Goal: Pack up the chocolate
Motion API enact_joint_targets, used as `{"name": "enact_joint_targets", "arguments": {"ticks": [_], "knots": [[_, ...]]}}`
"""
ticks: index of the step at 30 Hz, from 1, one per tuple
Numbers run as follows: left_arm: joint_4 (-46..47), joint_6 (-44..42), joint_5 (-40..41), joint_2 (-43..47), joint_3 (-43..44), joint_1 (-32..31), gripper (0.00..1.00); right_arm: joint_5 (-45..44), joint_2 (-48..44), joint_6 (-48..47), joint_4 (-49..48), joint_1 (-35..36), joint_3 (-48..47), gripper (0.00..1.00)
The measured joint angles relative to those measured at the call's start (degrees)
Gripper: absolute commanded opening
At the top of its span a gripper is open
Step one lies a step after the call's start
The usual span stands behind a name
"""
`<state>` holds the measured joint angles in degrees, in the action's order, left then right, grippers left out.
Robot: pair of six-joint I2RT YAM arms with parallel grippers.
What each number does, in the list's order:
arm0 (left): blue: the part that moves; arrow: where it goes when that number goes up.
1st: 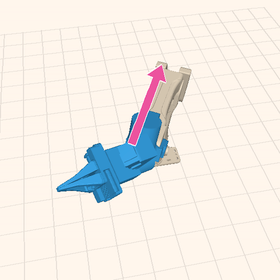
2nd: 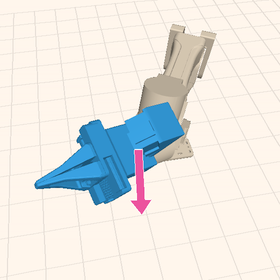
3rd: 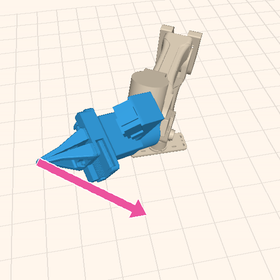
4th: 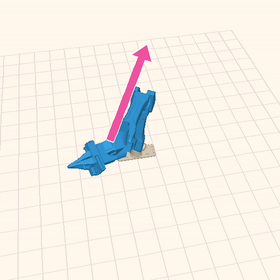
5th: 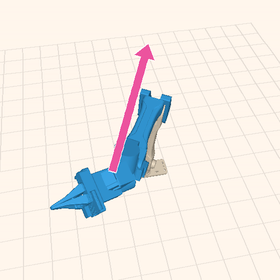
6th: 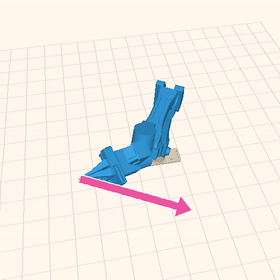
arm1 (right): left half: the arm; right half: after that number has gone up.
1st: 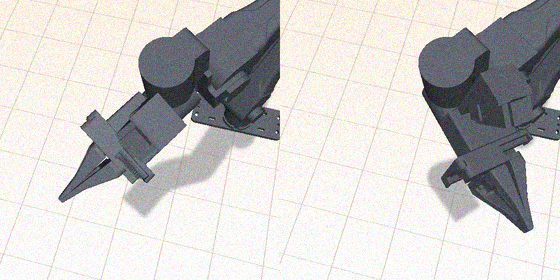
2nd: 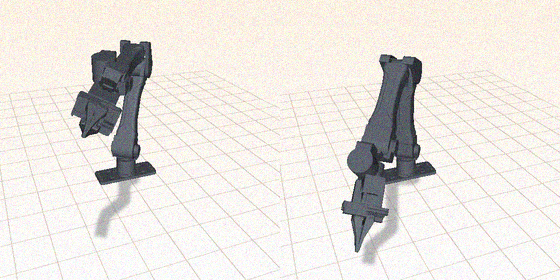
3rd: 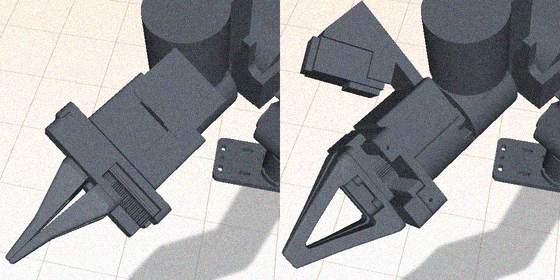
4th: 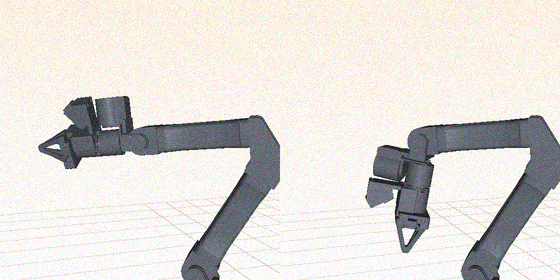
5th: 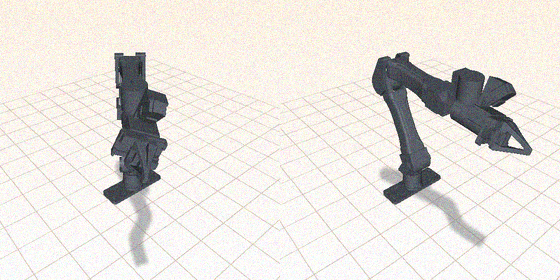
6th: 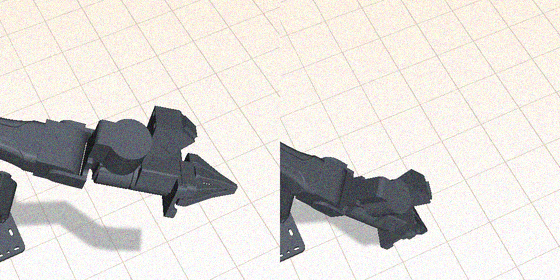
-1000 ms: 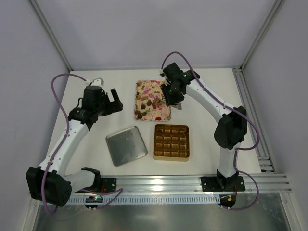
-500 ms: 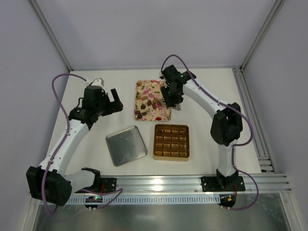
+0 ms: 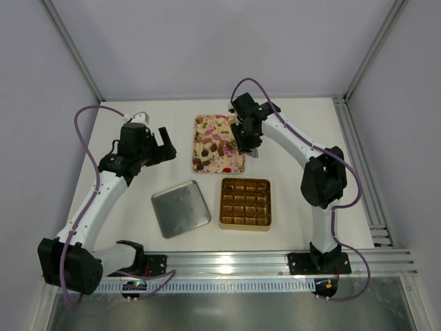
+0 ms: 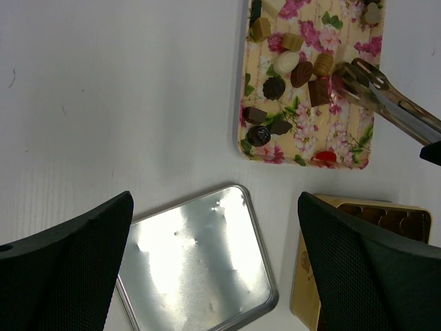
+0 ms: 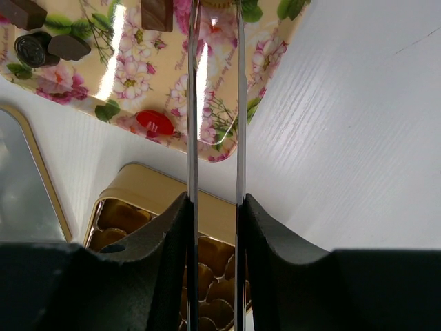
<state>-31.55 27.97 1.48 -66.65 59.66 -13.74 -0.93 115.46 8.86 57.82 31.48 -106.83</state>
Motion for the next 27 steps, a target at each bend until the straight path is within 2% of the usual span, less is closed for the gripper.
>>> {"name": "enact_joint_targets", "arguments": {"ticks": [12,27], "knots": [[0.00,-0.02,0.00,0.00,0.00,0.00,1.00,0.81,-1.49,-0.04,0.04,-0.87,0.39,0.31],[0.00,-0.02,0.00,0.02,0.00,0.00,1.00,3.91,-16.65,0.15,0.17,-0.96,11.19,0.31]]}}
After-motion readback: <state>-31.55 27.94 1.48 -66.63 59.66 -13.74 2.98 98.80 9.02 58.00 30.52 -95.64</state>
